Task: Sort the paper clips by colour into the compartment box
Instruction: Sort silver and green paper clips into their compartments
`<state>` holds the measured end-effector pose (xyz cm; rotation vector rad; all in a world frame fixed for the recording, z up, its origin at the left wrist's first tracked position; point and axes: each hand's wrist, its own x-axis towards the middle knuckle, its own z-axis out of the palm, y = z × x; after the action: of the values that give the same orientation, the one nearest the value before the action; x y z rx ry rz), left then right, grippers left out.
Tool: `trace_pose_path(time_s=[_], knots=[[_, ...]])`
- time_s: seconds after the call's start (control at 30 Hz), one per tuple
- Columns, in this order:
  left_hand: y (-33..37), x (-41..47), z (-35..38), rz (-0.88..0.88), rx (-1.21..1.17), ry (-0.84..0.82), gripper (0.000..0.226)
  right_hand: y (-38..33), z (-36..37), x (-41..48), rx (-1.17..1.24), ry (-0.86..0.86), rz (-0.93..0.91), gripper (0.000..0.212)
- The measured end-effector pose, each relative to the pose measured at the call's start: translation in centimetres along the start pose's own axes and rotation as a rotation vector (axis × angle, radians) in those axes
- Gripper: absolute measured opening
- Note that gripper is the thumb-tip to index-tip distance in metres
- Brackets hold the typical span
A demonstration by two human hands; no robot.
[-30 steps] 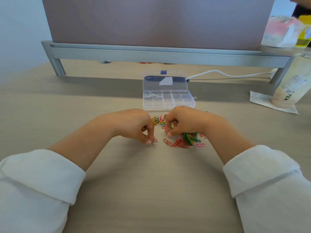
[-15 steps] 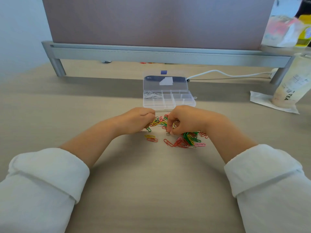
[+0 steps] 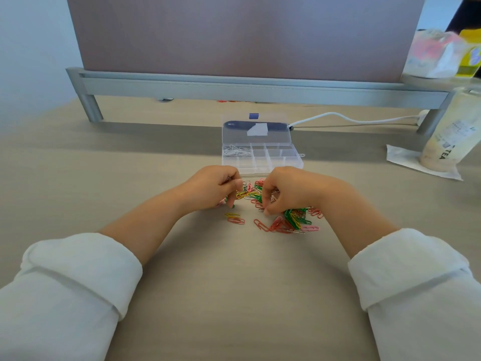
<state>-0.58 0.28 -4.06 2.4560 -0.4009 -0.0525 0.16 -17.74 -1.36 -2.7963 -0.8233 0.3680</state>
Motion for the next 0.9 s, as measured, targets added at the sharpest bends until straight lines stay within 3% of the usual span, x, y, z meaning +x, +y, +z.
trace_pose_path(time_s=[0.17,0.6,0.77,0.9], knots=[[0.2,-0.1,0.0,-0.002,-0.055,-0.006,0.018,-0.4,0.3,0.2,-0.020,0.000,-0.028,0.003],[0.2,0.1,0.2,-0.092,-0.267,0.089,0.037,-0.4,0.0,-0.2,-0.001,0.014,-0.051,0.010],[0.7,0.2,0.3,-0.064,0.015,0.121,0.048,0.2,0.2,0.2,-0.006,-0.033,-0.038,0.013],[0.1,0.4,0.4,-0.060,0.083,0.075,0.036,0.4,0.0,0.1,-0.022,-0.086,-0.026,0.010]])
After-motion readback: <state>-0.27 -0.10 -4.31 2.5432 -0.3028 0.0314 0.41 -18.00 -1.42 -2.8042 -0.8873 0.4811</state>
